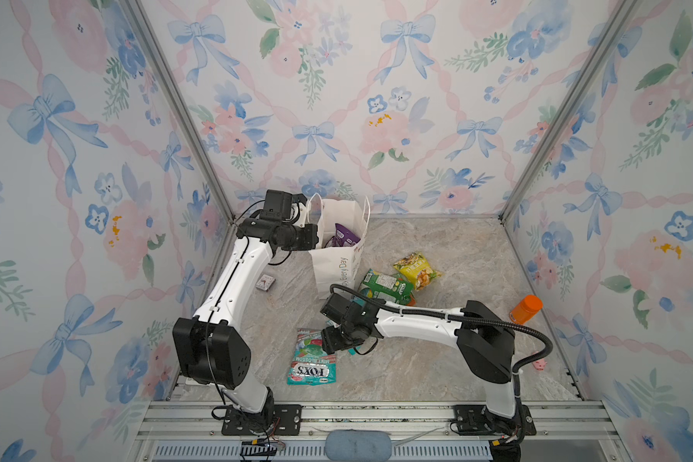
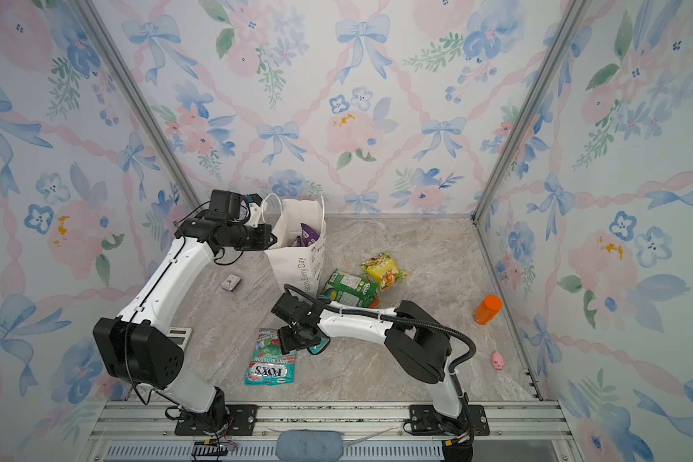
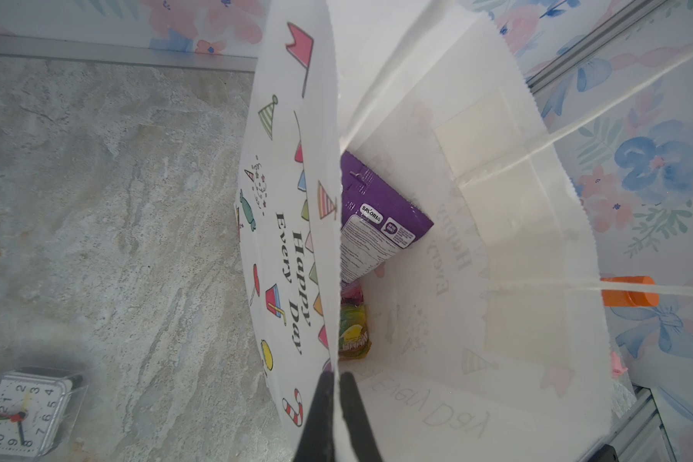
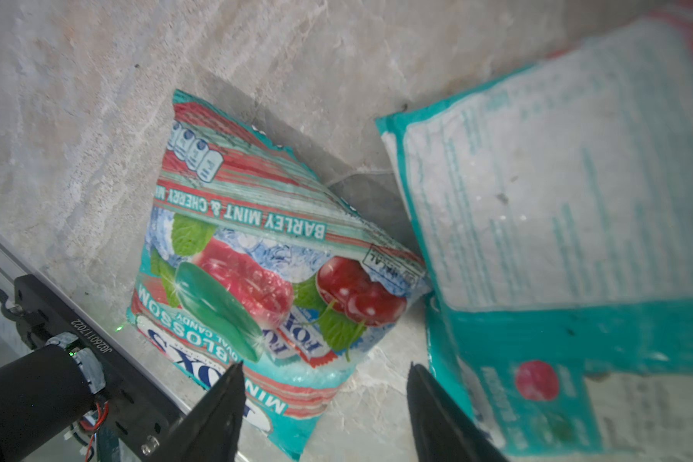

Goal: Place the snacks into the paper bag
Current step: 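Lower the right gripper onto the teal Fox's mint blossom bag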

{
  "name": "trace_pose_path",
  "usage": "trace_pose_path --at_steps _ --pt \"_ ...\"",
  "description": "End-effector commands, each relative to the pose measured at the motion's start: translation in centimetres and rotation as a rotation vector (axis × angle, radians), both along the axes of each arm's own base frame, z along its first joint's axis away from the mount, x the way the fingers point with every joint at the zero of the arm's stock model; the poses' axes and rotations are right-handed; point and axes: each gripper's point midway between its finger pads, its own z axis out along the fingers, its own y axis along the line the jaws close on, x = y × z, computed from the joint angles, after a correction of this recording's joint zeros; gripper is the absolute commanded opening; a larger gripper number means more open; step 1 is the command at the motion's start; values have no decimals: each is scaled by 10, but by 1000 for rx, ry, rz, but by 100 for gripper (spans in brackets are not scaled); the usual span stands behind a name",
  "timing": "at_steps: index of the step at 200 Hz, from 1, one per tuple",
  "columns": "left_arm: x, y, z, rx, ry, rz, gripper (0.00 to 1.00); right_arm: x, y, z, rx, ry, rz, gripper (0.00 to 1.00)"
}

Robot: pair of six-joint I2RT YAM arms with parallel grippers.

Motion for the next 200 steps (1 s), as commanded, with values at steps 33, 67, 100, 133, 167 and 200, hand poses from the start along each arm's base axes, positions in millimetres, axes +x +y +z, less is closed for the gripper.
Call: trace_pose_path --at_steps 33,67,100,133,167,200 --pt "0 1 4 -21 -12 1 0 -6 -6 -23 -110 74 -4 65" --pt "-1 -1 8 -29 -21 -3 0 -2 -9 -33 -147 80 -19 60" --pt "-3 -1 11 -36 -27 -5 0 2 -12 -40 -163 83 -32 52" --pt "-3 2 13 -38 -32 1 0 3 -8 -45 -142 112 -27 33" --pt "-2 2 11 -36 -30 1 0 3 -2 -48 -125 134 -14 11" --pt "-1 2 9 -34 -25 3 0 5 3 -30 -71 81 -4 0"
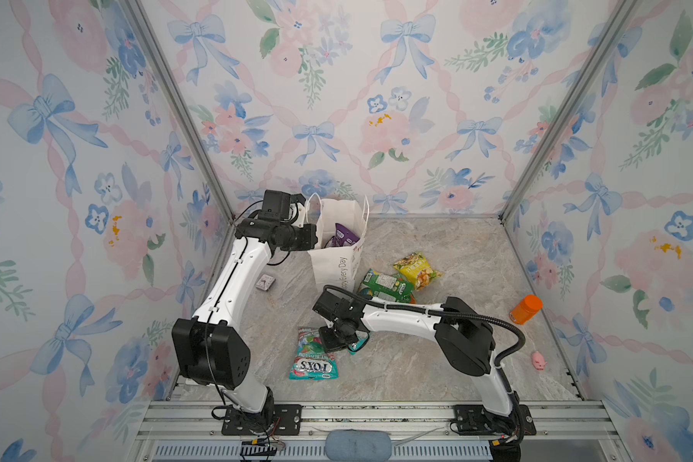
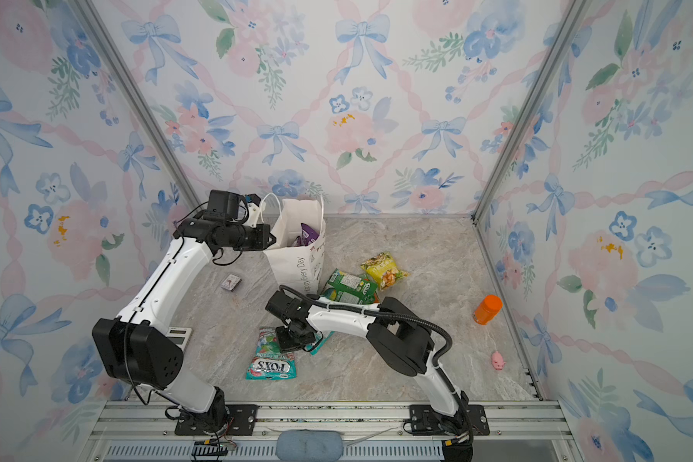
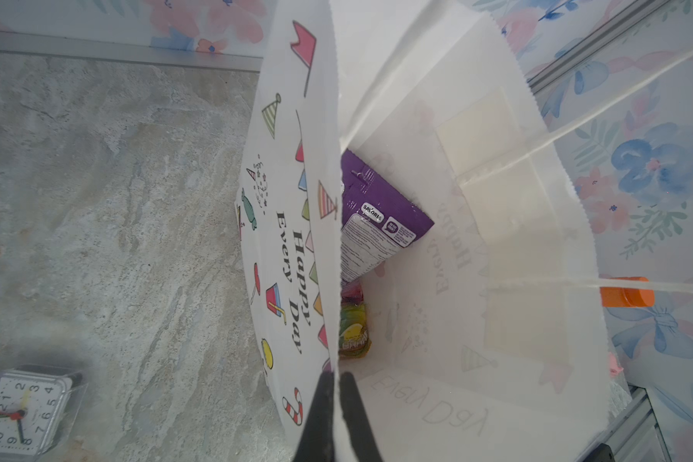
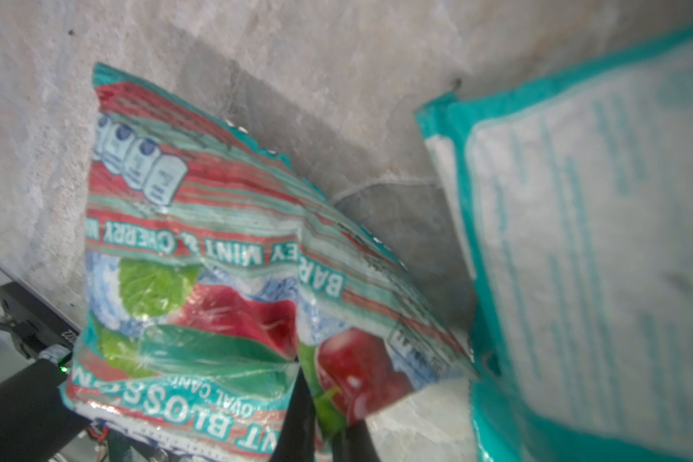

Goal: Place the snacks into the paper bag
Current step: 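Lower the right gripper onto the teal Fox's mint blossom bag, then close the right gripper on the mint blossom bag's edge and lift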

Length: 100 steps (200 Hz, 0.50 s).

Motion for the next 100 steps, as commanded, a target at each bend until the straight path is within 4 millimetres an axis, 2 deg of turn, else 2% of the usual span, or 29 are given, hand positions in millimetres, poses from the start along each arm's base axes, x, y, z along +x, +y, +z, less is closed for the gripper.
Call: trace_pose_path --at_steps 1,55,100 --pt "-1 -1 8 -25 -26 0 0 3 -9 -9 -31 -25 -8 0" --pt "1 0 3 -19 -15 4 0 2 9 46 120 -90 -2 0" --pt "1 1 4 -20 -17 4 0 2 13 78 188 -125 9 0"
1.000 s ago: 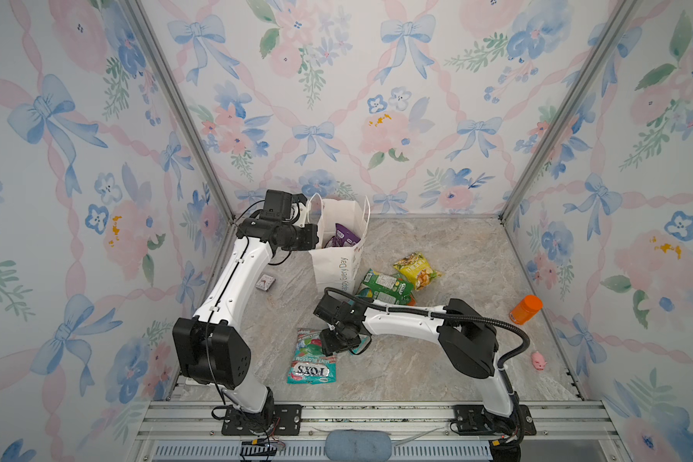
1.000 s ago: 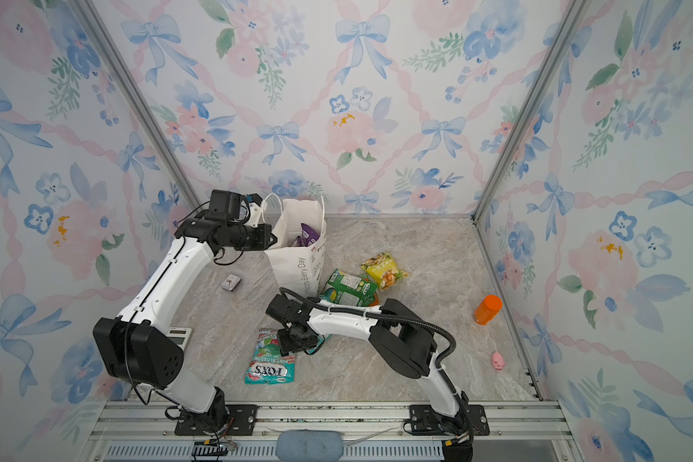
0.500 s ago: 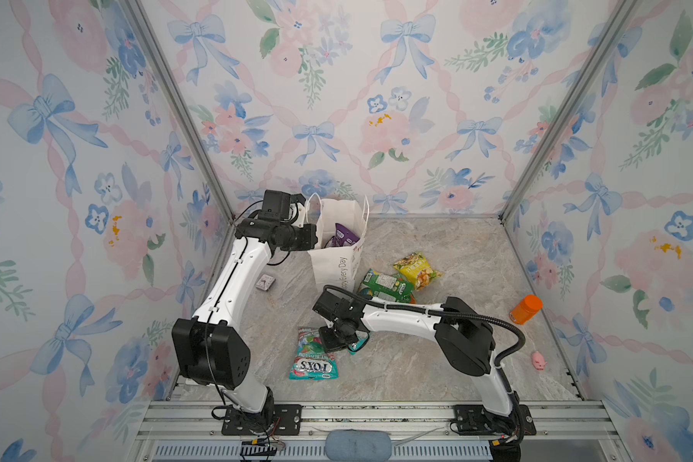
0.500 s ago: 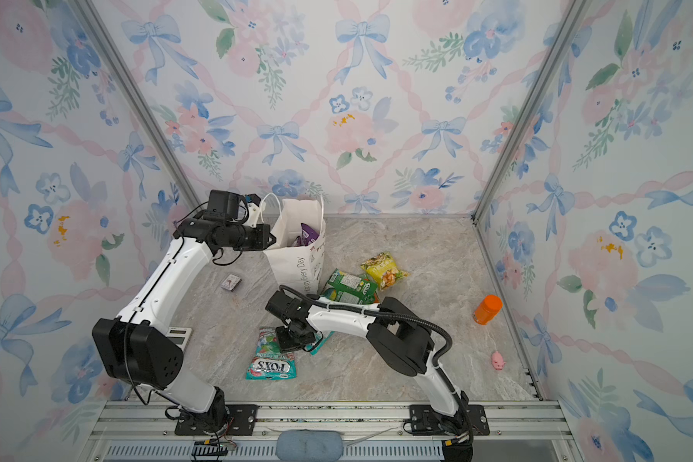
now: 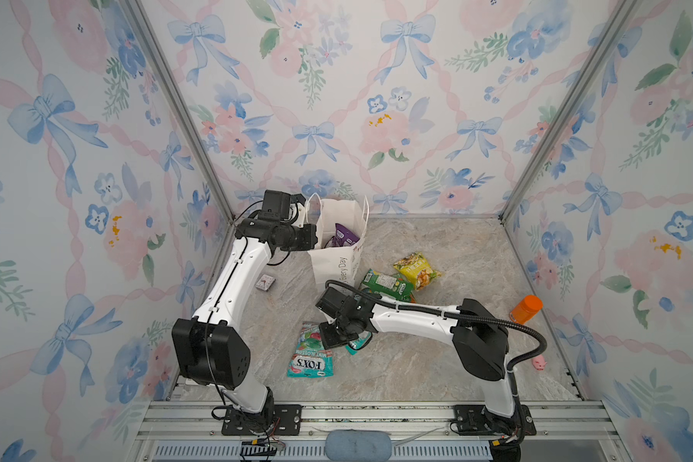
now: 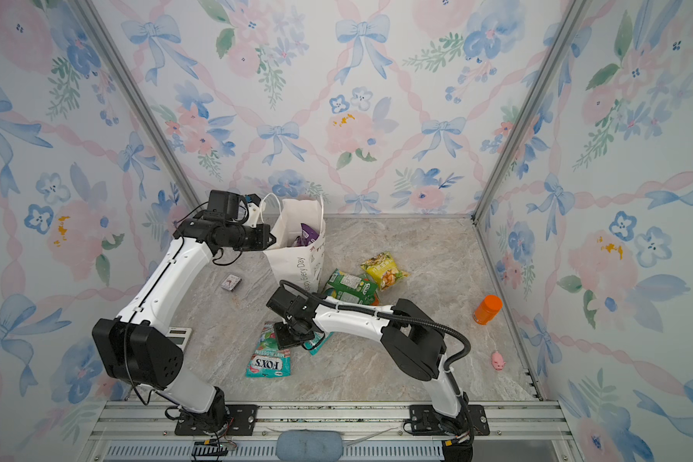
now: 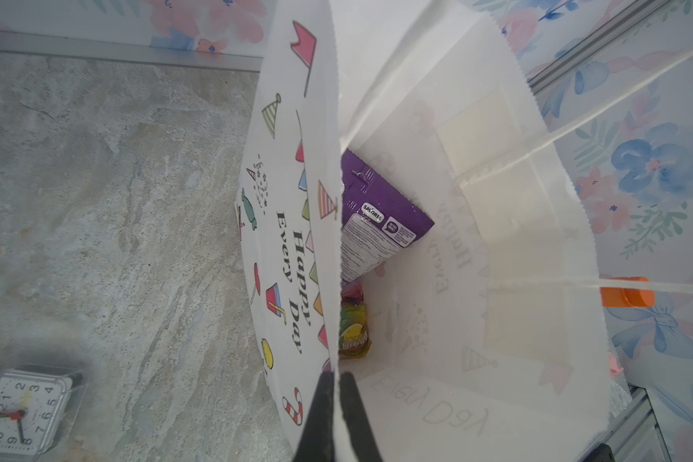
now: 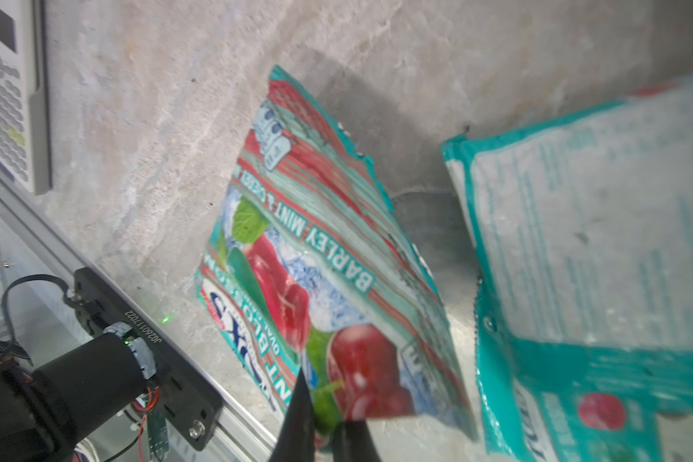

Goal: Place the snacks into the paper bag
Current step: 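Close the right gripper on the mint blossom bag's edge and lift, then carry the mint blossom bag over the paper bag with the right gripper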

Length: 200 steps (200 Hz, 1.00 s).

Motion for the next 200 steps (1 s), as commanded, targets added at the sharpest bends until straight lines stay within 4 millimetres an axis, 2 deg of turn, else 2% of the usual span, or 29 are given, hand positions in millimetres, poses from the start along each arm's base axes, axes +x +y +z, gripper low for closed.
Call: trace_pose_path --at_steps 1,78,146,181,189,191,200 --pt "1 0 4 -21 -16 3 0 1 6 34 73 -56 8 0" --pt "1 1 1 -17 -10 4 0 15 -16 75 76 -172 5 0" --pt "3 0 -3 -16 -1 4 0 36 -58 94 36 -251 -14 0" --pt "3 0 -6 -13 7 2 0 46 -90 103 -6 -291 -50 0" --pt "4 0 -7 -14 8 4 0 48 -96 98 -29 -288 -58 0" --pt "4 0 -7 -14 10 3 0 48 -100 105 -16 -296 -64 0" --pt "4 -1 -7 -15 10 3 0 51 -109 108 -19 -301 -80 0"
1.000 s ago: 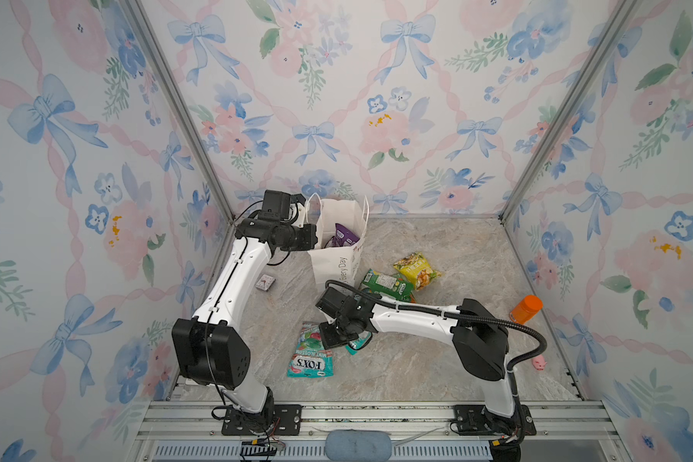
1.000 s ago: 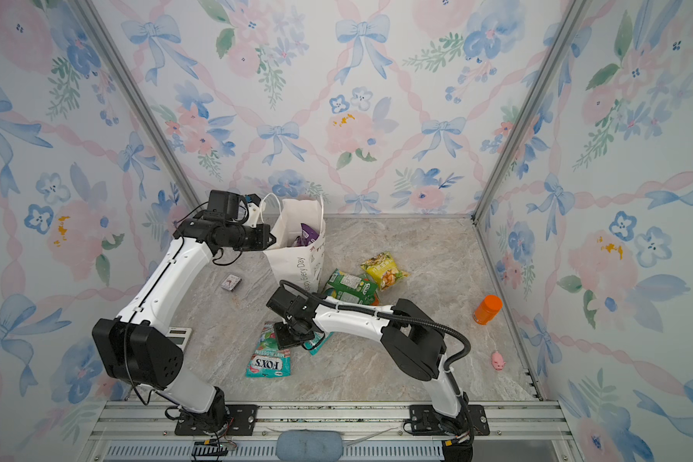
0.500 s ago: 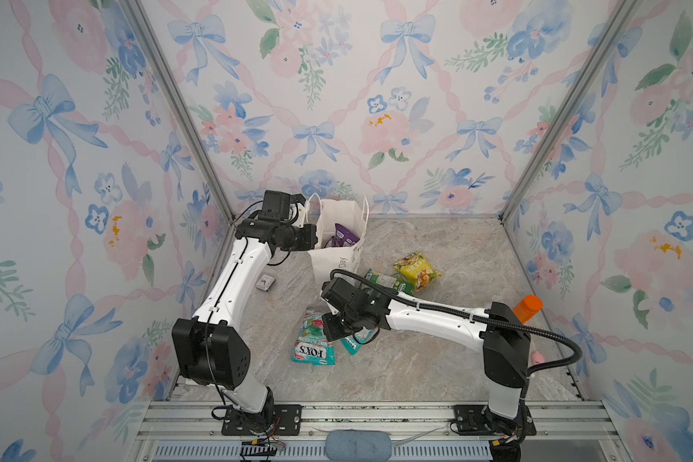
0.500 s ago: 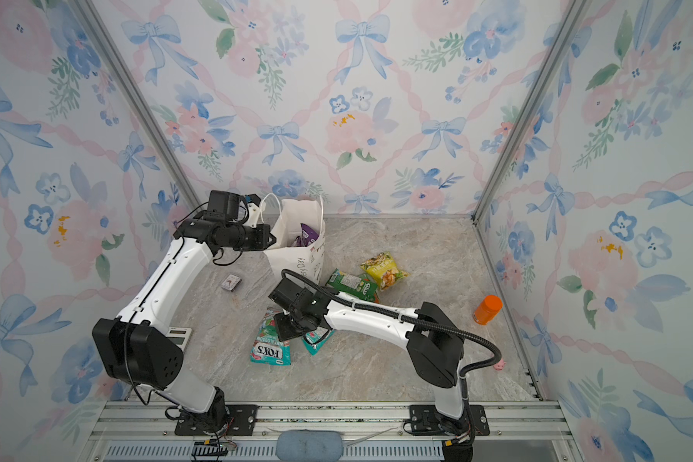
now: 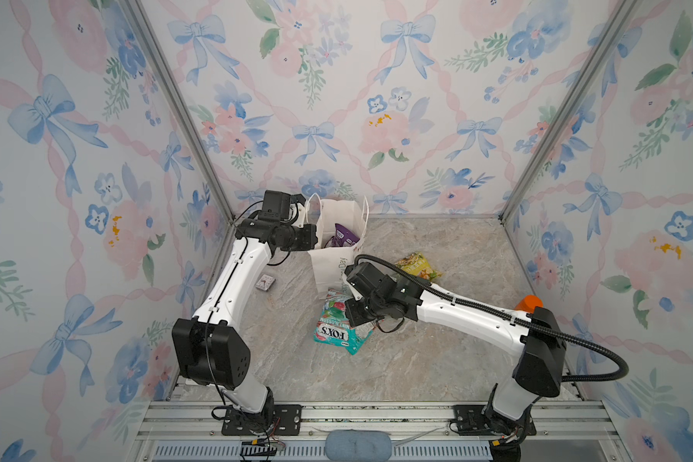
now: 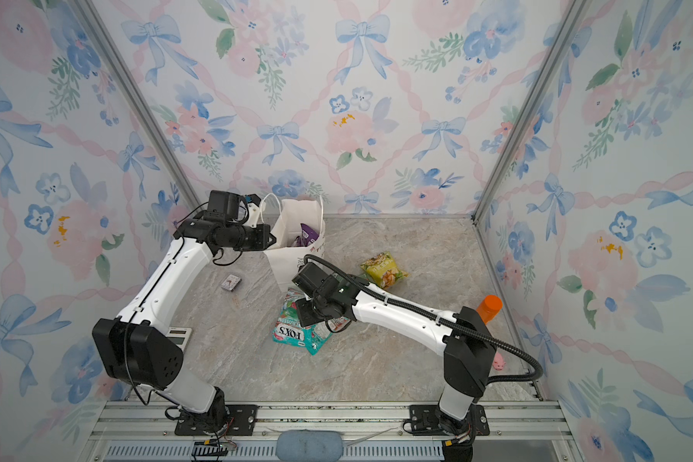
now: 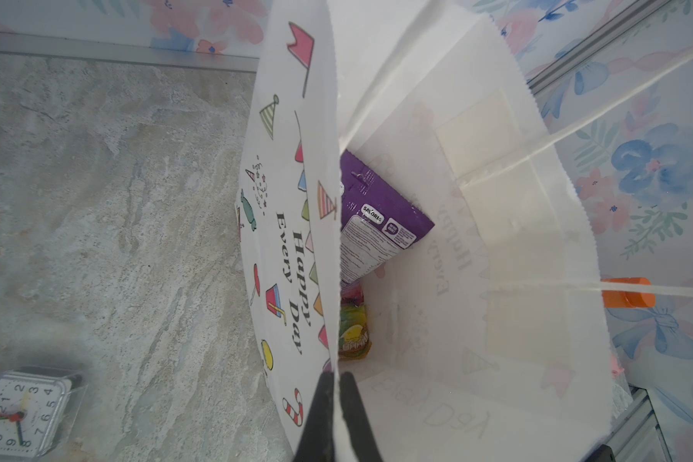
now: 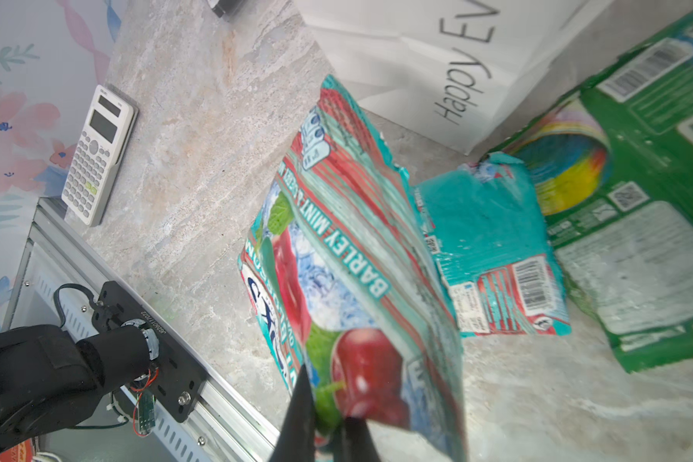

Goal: Place the snacks into the paper bag
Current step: 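Carry the mint blossom bag over the paper bag with the right gripper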

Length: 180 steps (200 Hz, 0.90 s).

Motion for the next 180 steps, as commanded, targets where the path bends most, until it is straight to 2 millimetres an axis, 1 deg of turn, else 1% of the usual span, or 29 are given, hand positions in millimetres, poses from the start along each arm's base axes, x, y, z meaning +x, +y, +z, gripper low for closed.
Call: trace_pose_path --at_steps 1,40,64,93,113,135,155,180 --pt "3 0 -6 -15 12 3 0 8 -31 15 -28 -44 -34 0" --pt "3 1 -4 -11 5 7 0 23 -72 24 -63 -71 -102 0" --pt "2 1 -1 -11 -2 8 0 34 -98 34 -81 -96 -152 0" --pt "2 0 -1 -12 -4 6 0 51 -126 56 -115 -152 -208 0" --pt "2 1 0 -11 -6 9 0 64 -142 83 -121 -217 -242 0" --pt "2 1 -1 -5 -5 11 0 71 -151 115 -98 -285 -259 0" --pt "2 2 -1 -4 -4 12 0 71 -151 142 -64 -334 -254 0" --pt "2 1 -2 -3 -2 11 0 67 -146 167 5 -365 -233 0"
